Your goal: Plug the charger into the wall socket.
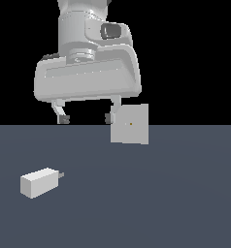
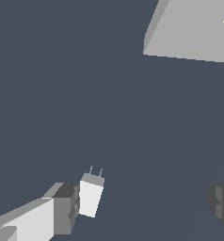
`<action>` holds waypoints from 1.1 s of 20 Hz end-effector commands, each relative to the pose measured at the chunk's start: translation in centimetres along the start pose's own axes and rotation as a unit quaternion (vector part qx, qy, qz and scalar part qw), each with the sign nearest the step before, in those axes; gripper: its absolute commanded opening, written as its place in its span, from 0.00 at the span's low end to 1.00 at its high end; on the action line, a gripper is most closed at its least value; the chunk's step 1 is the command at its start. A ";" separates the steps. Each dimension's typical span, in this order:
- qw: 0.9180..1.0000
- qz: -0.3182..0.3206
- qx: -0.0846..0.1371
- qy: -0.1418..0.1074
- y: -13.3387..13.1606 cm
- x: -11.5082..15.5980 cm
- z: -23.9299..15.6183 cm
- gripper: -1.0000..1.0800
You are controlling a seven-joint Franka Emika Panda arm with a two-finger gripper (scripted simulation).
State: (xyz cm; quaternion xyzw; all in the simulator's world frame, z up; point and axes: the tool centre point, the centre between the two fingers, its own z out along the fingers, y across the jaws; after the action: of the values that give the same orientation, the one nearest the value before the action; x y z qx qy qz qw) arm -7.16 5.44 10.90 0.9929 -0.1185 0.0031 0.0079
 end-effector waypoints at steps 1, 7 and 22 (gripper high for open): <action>1.000 0.024 0.001 0.003 -0.6 -1.0 0.7 0.96; 0.997 0.077 0.002 0.011 -2.3 -3.1 2.3 0.96; 0.989 0.144 0.003 0.020 -4.9 -5.2 4.5 0.96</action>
State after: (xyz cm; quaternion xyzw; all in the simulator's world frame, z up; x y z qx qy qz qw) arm -11.01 11.25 6.35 0.9661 -0.2569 0.0239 0.0066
